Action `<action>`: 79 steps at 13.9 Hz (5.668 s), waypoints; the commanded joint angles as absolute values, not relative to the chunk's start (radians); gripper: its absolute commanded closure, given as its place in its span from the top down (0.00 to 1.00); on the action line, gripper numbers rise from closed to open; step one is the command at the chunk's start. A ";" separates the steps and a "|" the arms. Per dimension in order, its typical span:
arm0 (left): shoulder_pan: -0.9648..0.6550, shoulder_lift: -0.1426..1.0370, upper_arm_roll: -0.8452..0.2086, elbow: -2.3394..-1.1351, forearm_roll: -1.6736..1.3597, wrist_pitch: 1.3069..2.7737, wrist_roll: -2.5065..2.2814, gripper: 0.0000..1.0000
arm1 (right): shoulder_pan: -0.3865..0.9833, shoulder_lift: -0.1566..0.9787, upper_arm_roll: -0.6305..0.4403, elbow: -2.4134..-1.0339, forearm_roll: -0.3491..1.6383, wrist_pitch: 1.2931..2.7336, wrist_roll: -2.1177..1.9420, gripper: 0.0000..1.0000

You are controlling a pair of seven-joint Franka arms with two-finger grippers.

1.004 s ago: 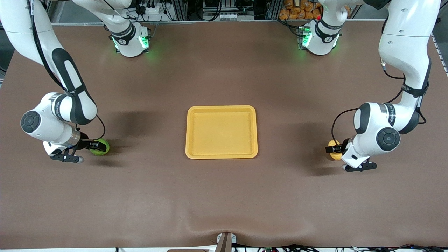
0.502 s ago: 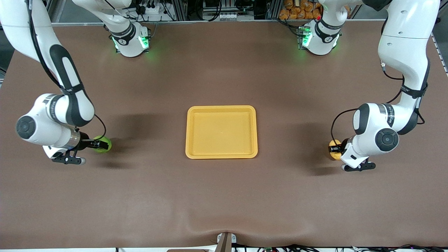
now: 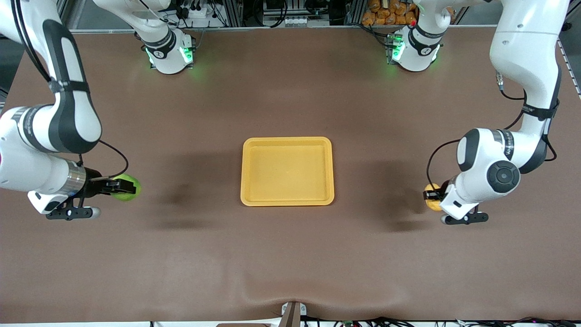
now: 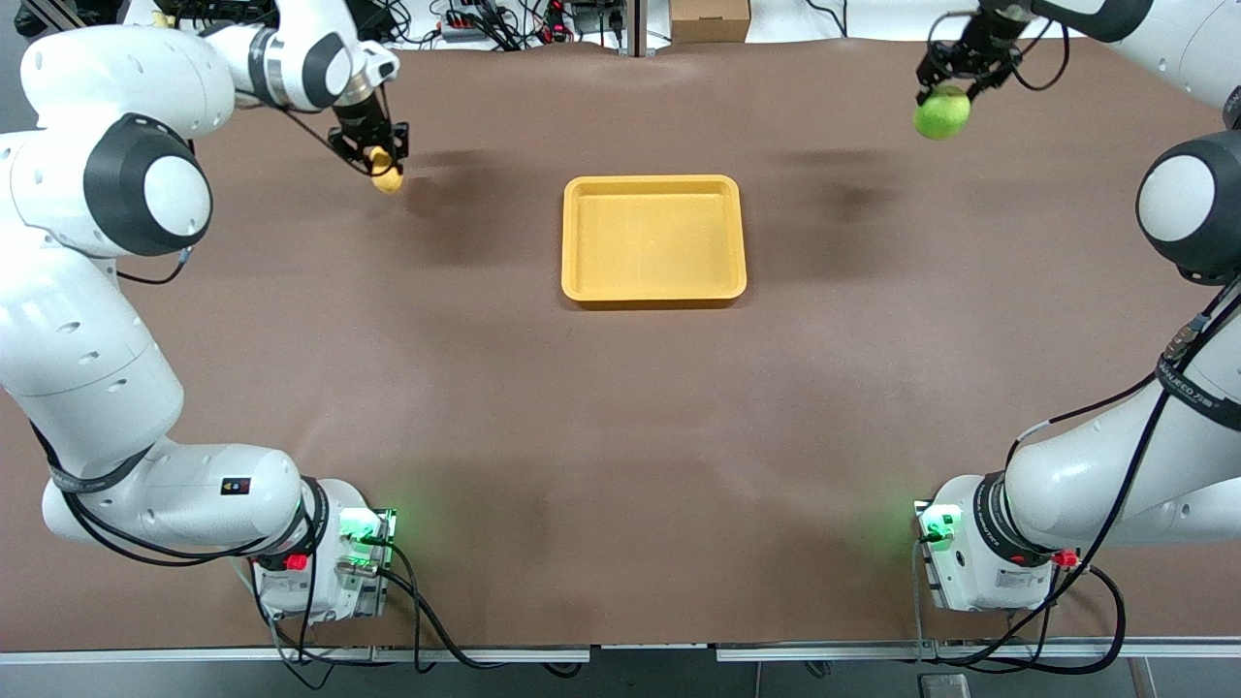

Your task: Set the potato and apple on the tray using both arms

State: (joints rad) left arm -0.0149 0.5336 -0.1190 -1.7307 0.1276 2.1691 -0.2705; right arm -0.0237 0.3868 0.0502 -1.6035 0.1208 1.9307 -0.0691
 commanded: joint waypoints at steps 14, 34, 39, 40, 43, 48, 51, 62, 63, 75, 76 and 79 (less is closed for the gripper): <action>-0.488 0.598 -0.124 -1.569 0.132 2.040 -0.695 0.00 | 0.071 0.339 0.307 -1.672 0.130 2.029 -0.077 0.00; -0.611 0.750 -0.118 -1.545 0.143 2.197 -0.830 0.11 | 0.251 0.371 0.319 -2.060 0.130 2.683 -0.115 0.00; -0.607 0.750 -0.112 -1.546 0.144 2.195 -0.822 0.11 | 0.288 0.391 0.319 -2.091 0.132 2.767 -0.048 0.00; -0.604 0.750 -0.112 -1.546 0.144 2.195 -0.822 0.14 | 0.290 0.397 0.319 -2.101 0.130 2.796 -0.041 0.00; -0.603 0.750 -0.110 -1.546 0.144 2.195 -0.824 0.45 | 0.299 0.419 0.318 -2.111 0.130 2.818 -0.054 0.00; -0.597 0.697 -0.092 -1.543 0.141 2.183 -0.830 1.00 | 0.331 0.443 0.318 -2.109 0.130 2.819 -0.044 0.00; -0.565 0.614 -0.055 -1.543 0.138 2.163 -0.821 1.00 | 0.333 0.460 0.318 -2.106 0.117 2.819 -0.058 0.00; -0.310 0.370 -0.063 -1.545 0.129 1.932 -0.537 1.00 | 0.345 0.492 0.310 -2.102 0.103 2.826 -0.067 0.86; -0.296 0.351 -0.063 -1.545 0.129 1.902 -0.510 1.00 | 0.347 0.492 0.310 -2.102 0.103 2.824 -0.069 1.00; -0.128 0.189 -0.057 -1.549 0.110 1.674 -0.183 1.00 | 0.282 0.322 0.311 -2.106 0.106 2.803 -0.054 1.00; -0.102 0.173 -0.063 -1.549 0.110 1.658 -0.161 1.00 | 0.259 0.293 0.311 -2.105 0.106 2.771 -0.054 1.00; -0.069 0.126 -0.063 -1.558 0.083 1.599 -0.098 1.00 | 0.160 0.198 0.311 -2.102 0.106 2.619 -0.060 1.00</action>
State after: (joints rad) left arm -0.1001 0.1827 -0.0523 -1.5234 0.1125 1.6313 -0.1329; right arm 0.2288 0.2789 0.3000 -2.0788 0.1139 2.7010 -0.0658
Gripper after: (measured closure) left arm 0.000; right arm 0.000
